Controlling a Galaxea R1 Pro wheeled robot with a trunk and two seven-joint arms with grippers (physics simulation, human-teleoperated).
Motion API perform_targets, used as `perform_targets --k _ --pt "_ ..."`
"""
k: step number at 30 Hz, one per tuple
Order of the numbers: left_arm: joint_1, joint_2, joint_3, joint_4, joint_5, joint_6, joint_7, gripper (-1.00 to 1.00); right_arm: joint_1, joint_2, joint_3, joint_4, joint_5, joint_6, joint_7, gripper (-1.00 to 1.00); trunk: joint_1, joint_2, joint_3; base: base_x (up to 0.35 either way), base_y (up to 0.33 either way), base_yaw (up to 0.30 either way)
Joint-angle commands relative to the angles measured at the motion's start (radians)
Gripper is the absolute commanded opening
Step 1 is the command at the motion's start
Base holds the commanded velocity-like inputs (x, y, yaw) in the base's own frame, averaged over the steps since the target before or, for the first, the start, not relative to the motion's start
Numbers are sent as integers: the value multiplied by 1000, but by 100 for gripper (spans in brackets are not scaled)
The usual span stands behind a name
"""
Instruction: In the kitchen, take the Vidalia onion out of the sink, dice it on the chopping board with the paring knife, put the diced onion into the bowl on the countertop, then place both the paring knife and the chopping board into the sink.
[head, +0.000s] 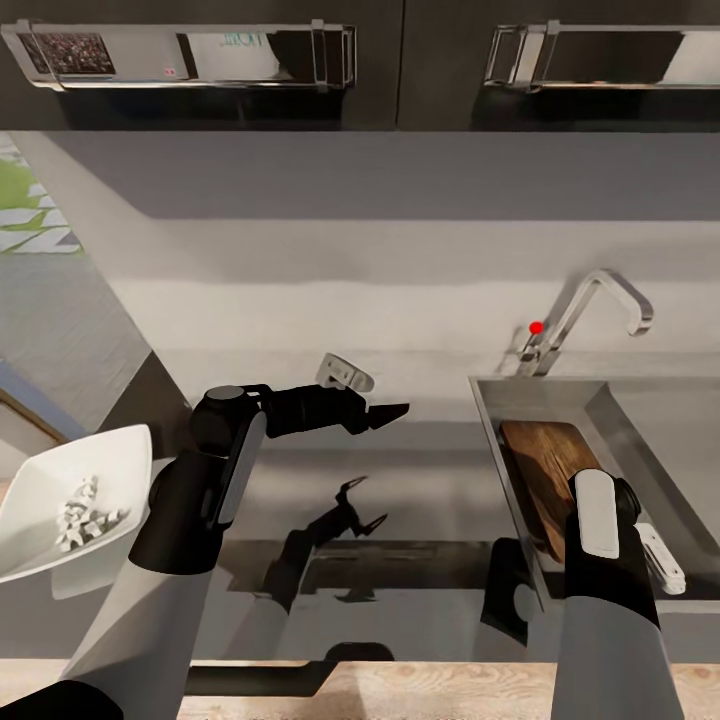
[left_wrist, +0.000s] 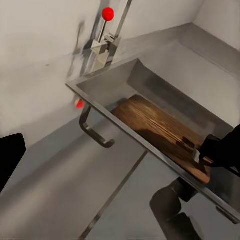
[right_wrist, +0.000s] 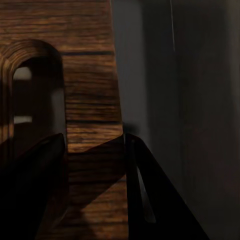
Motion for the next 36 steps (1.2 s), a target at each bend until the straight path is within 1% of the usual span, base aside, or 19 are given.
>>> perform_targets --k 1,15,21,34,35,36 --pt "-1 0 1 0 2 8 -2 100 -1 1 -2 -1 -3 10 -4 -100 1 -2 -3 0 0 0" --pt "-1 -1 1 0 2 8 -2 100 -1 1 1 -2 -4 10 -4 -100 1 -2 -9 0 0 9" --pt "-1 -1 1 0 2 8 -2 100 -1 1 23 -2 -4 7 -3 -100 1 -2 -9 0 0 0" --pt "-1 -2 1 0 2 8 -2 100 -1 1 33 -3 -4 6 -1 -100 1 -2 -9 0 0 0" --pt "-1 -2 1 0 2 8 -2 100 -1 1 33 -3 -4 6 -1 100 1 -2 -9 0 0 0" --pt "-1 -2 1 0 2 8 -2 100 -1 1 33 -3 -4 5 -1 100 1 -2 -9 0 0 0"
